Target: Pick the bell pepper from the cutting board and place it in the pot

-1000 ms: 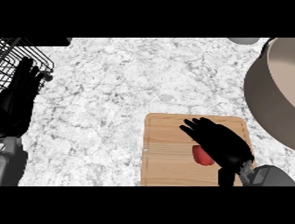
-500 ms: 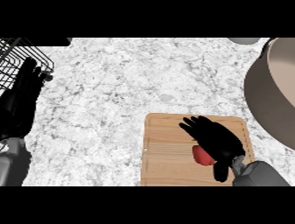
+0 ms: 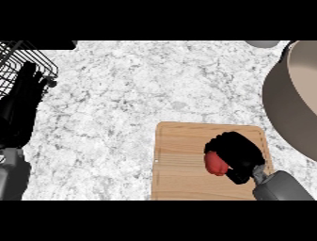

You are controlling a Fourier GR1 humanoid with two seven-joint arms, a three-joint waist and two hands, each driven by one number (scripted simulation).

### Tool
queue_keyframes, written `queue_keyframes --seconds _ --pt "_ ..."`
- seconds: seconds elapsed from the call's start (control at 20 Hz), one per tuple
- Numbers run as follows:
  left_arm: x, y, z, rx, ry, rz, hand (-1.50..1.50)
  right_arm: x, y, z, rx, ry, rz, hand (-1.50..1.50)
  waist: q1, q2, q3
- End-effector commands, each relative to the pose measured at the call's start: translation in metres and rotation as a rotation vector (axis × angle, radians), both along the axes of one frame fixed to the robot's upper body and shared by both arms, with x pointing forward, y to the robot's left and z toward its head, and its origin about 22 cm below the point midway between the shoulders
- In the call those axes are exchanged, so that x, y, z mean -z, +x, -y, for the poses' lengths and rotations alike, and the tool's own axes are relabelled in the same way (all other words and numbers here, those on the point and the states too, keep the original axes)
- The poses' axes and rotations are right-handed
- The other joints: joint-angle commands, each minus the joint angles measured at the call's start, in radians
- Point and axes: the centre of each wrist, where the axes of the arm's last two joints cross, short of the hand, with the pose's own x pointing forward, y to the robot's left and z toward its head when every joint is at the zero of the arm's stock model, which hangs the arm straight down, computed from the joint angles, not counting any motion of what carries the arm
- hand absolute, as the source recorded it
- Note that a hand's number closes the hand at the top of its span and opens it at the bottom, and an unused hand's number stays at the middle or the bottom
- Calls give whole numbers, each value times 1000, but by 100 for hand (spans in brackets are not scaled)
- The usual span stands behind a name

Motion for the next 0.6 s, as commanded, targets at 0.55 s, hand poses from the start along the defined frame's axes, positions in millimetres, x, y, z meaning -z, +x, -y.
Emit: queue_keyframes --seconds 0.55 --pt "-8 6 9 -40 3 1 0 18 -68 1 4 180 -61 150 -38 -6 -1"
